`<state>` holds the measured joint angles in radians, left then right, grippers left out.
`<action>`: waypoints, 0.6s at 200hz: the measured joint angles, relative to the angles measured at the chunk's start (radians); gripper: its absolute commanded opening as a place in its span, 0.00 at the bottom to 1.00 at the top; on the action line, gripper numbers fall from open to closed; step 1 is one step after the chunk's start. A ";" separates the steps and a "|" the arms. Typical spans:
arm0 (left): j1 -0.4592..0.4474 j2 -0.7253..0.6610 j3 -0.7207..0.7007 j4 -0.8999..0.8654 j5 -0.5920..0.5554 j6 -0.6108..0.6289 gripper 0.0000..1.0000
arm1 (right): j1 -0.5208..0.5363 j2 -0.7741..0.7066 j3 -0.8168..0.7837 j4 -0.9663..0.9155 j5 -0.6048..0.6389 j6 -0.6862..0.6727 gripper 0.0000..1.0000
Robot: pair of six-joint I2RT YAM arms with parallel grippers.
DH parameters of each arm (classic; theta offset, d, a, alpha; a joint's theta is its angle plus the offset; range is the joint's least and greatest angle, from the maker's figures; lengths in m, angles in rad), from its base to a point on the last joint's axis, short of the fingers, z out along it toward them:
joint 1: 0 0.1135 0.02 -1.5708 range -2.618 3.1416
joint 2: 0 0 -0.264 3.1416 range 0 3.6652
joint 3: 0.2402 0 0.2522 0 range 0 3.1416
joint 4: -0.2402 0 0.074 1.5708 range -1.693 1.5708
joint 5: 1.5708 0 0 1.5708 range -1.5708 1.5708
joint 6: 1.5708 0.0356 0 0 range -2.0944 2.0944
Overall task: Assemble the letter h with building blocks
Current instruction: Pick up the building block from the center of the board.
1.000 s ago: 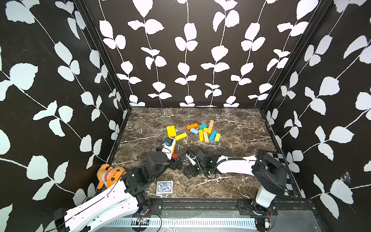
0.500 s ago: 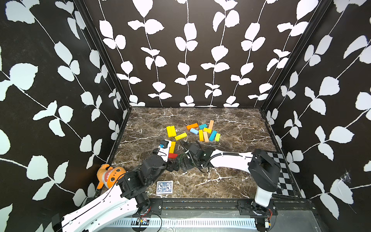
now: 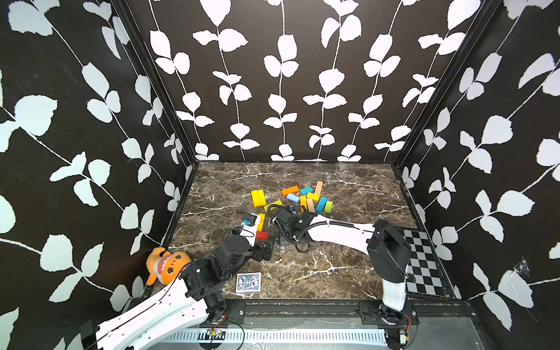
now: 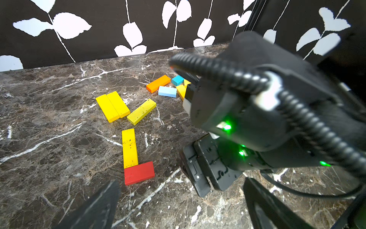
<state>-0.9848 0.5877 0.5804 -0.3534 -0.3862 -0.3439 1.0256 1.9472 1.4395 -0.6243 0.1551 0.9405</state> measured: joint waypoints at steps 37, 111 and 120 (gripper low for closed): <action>0.000 -0.021 -0.010 0.000 0.003 0.000 0.99 | 0.000 0.033 0.000 -0.011 0.000 0.049 0.86; 0.000 -0.140 -0.034 -0.007 -0.069 -0.017 0.99 | 0.000 0.078 0.007 -0.013 0.013 0.074 0.81; 0.000 -0.171 -0.045 -0.006 -0.078 -0.019 0.99 | 0.000 0.082 0.007 -0.013 0.013 0.075 0.81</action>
<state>-0.9848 0.4164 0.5354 -0.3599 -0.4644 -0.3634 1.0256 2.0293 1.4467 -0.6369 0.1680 1.0157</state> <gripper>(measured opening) 0.989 0.815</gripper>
